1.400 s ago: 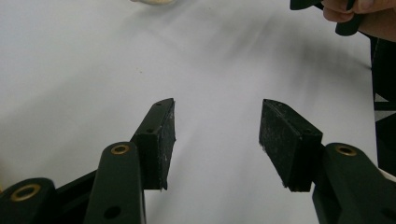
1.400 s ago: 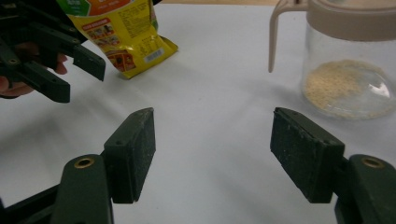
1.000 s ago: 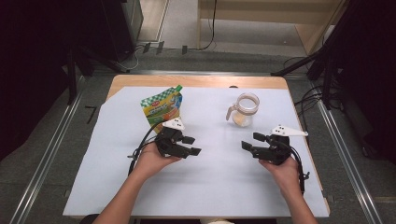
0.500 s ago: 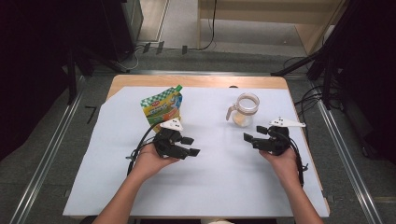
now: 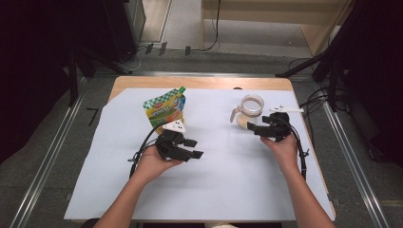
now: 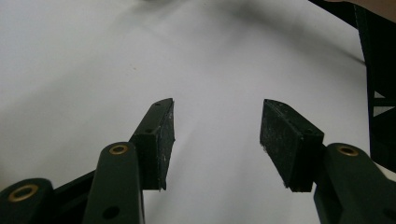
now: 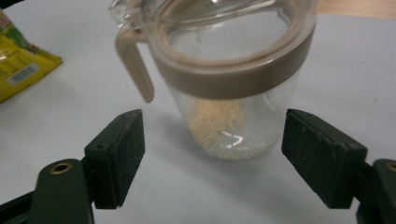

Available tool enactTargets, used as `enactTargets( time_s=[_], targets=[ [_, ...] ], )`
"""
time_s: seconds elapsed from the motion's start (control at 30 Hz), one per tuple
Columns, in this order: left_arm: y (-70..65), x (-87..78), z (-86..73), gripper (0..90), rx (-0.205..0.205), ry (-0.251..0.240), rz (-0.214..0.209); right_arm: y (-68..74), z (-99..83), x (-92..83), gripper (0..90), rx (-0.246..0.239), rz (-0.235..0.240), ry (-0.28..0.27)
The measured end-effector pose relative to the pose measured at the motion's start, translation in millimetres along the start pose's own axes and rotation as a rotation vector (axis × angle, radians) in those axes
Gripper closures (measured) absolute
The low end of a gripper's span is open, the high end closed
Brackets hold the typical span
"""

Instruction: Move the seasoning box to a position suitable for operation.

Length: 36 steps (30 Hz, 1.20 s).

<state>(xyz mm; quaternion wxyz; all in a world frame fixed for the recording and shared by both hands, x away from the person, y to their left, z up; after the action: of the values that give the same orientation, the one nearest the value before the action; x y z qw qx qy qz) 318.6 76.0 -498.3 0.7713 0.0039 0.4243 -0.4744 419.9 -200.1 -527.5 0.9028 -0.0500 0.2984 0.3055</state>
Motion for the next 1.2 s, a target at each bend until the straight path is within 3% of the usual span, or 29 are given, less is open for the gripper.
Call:
enactTargets(
  time_s=[0.17, 0.33, 0.5, 0.6, 0.77, 0.97, 1.2],
  targets=[
    [0.7, 1.4, -0.4, 45.4, 0.001, 0.003, 0.003, -5.0, 4.2, 8.7, 20.1, 0.034, 0.008, -0.012],
    [1.4, 0.3, 0.0, 45.5, 0.002, 0.0, 0.001, -5.9, 4.3, 25.2, 14.8, 0.031, -0.036, -0.005],
    [3.4, -1.5, 0.1, 45.2, 0.002, -0.002, 0.005, -4.1, 6.4, 38.9, 10.5, 0.011, -0.111, -0.04],
    [6.0, -4.2, 0.8, 45.2, -0.015, -0.011, 0.003, -4.2, 6.9, 45.1, 8.3, 0.03, -0.132, -0.069],
    [5.8, -4.9, 0.5, 45.1, -0.01, -0.009, -0.001, -5.5, 7.7, 56.0, 5.9, 0.056, -0.15, -0.122],
    [6.2, -5.9, 1.4, 45.0, -0.013, -0.018, -0.003, -5.5, 11.0, 61.3, 6.6, 0.055, -0.19, -0.156],
    [5.3, -5.6, 1.9, 44.9, -0.016, -0.024, -0.01, -4.7, 13.0, 62.5, 8.2, 0.047, -0.206, -0.151]
  ],
)
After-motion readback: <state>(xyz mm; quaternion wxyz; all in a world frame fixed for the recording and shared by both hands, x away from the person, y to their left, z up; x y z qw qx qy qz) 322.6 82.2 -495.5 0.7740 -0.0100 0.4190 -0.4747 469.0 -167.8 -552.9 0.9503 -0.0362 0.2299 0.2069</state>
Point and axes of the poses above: each handheld gripper's, and its own axes: x roughly forward along the jaws, z roughly out of its top, y roughly to its left, the point moved 7 cm from there along x, roughly forward along the jaws, and after that the axes turned 11 degrees about -x, right-handed, at the moved point
